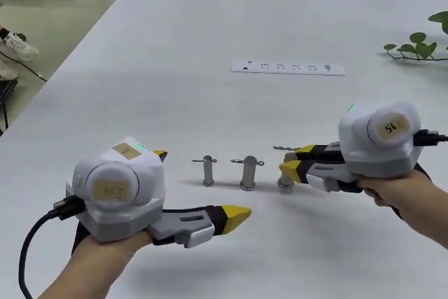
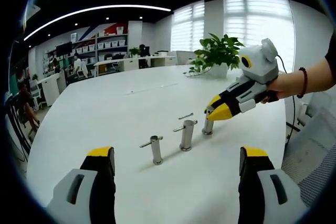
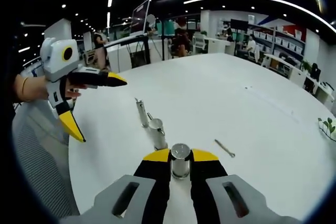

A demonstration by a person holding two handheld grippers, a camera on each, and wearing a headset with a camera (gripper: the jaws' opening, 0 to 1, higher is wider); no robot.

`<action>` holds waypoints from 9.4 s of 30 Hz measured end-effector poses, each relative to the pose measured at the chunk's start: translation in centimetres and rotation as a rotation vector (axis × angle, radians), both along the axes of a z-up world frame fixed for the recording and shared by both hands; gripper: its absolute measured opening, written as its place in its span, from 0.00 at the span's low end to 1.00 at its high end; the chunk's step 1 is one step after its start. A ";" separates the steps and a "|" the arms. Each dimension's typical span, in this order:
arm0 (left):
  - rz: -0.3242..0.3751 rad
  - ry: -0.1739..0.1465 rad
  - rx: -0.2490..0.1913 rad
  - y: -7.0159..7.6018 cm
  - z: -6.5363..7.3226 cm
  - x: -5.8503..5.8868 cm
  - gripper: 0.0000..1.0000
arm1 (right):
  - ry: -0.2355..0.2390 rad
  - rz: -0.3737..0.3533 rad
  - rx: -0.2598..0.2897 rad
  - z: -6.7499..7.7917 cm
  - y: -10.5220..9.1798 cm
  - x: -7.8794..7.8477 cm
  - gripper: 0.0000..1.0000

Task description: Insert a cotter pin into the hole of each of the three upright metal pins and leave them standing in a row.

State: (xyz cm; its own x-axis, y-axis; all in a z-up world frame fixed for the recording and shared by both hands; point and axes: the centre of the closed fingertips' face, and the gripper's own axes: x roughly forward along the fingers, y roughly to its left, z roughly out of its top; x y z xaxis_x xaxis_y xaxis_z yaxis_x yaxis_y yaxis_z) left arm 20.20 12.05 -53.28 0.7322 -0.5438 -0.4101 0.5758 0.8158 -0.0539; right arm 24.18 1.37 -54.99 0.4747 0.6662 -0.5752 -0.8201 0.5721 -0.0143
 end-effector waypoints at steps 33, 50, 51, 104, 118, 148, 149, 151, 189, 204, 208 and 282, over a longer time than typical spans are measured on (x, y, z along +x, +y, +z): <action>0.002 -0.001 0.011 0.2 0.1 0.1 0.98 | 0.007 0.017 0.005 -1.6 0.8 -2.0 0.08; -0.010 0.007 0.025 -0.2 -0.2 -0.3 0.99 | 0.031 0.023 0.011 -1.5 0.4 -2.2 0.19; -0.009 0.008 0.023 -0.2 -0.2 -0.3 0.99 | 0.034 0.024 0.019 -1.3 0.4 -2.3 0.20; -0.004 -0.014 0.004 -0.4 0.4 -0.1 0.98 | 0.140 0.151 -0.222 -0.9 -3.1 5.1 0.19; -0.016 0.006 0.011 -0.9 -0.3 -0.4 0.93 | 0.163 0.156 -0.301 -5.4 -3.4 8.6 0.12; -0.020 0.035 0.045 -0.5 -0.9 -0.5 0.83 | 0.097 0.257 -0.426 -5.7 -3.3 8.3 0.00; -0.017 0.036 0.045 -0.4 -0.9 -0.5 0.82 | 0.092 0.261 -0.430 -5.7 -3.3 8.3 0.00; -0.013 0.035 0.047 -0.2 -0.9 -0.4 0.82 | 0.081 0.265 -0.437 -5.7 -3.2 8.2 0.00; -0.135 0.111 -0.032 -2.9 2.4 -1.7 0.39 | -0.163 0.379 -0.298 3.1 -0.5 -1.1 0.00; -0.163 0.228 -0.162 -4.6 2.9 -2.3 0.28 | -0.240 0.554 -0.335 3.5 1.9 -4.7 0.00; -0.157 0.269 -0.213 -5.0 3.0 -2.4 0.23 | -0.251 0.584 -0.345 3.3 2.2 -5.3 0.00; -0.259 0.178 -0.212 -6.3 2.4 -2.9 0.00 | 0.001 0.437 -0.091 2.2 2.7 -6.8 0.04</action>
